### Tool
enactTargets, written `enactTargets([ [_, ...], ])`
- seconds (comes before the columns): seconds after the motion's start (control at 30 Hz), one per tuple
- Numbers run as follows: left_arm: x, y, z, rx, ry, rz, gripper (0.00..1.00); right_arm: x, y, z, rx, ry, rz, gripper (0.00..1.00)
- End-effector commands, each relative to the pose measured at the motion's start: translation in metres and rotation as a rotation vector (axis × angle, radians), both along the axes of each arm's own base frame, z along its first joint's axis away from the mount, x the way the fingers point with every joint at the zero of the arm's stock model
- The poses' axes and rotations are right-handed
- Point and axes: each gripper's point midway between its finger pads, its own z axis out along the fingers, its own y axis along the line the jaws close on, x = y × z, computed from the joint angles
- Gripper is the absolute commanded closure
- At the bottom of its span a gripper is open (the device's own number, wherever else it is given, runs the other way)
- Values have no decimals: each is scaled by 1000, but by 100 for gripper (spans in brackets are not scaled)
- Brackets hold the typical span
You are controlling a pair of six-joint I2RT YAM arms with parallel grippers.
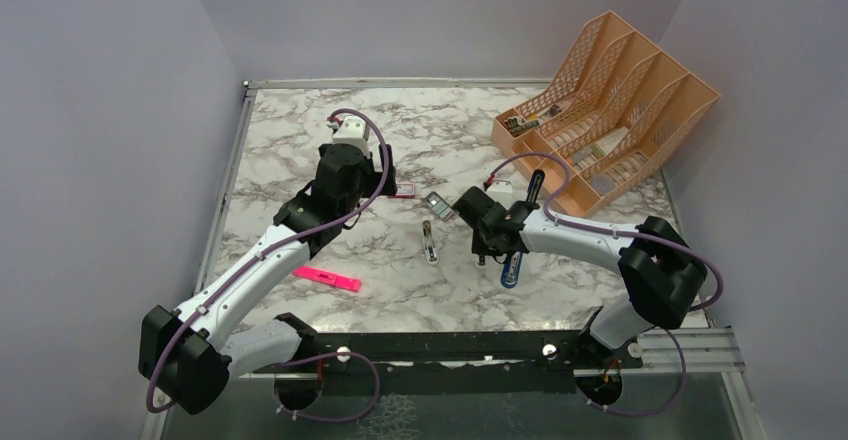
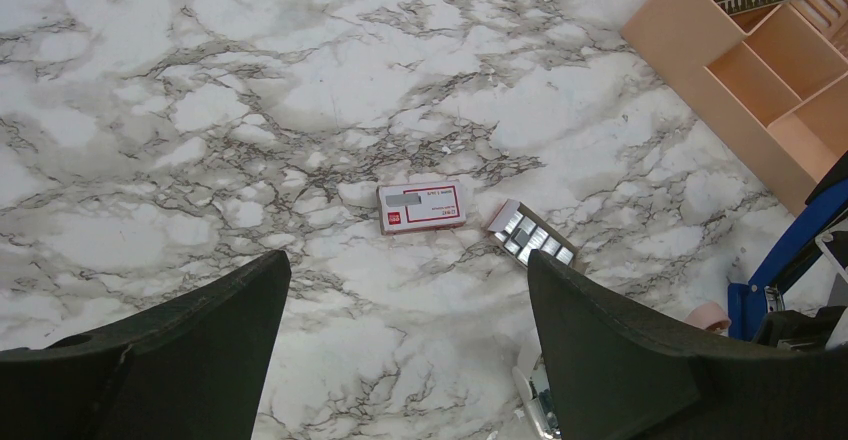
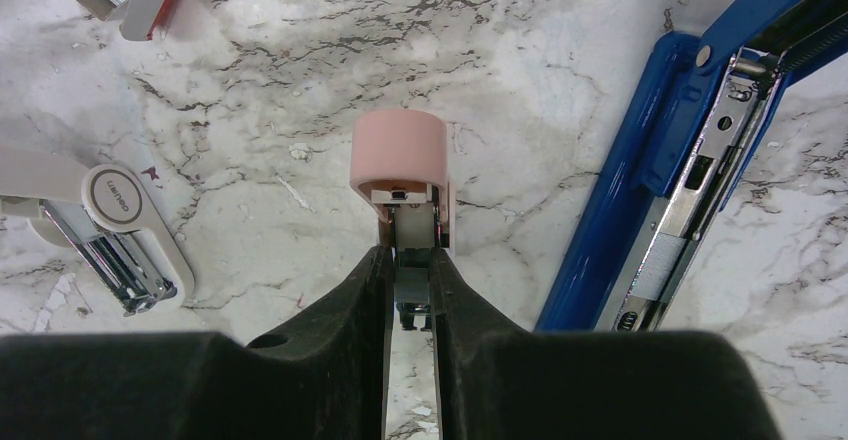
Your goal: Load the staples into the stapler
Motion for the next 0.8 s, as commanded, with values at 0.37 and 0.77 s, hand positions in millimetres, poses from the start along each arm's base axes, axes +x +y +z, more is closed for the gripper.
enactTargets([
  [0.37,1,1,-1,-1,0,3,11,4,0,13,8,-45,52,77],
  [0.77,1,0,-2,-1,0,1,11,0,0,-3,-8,-8,71,77],
])
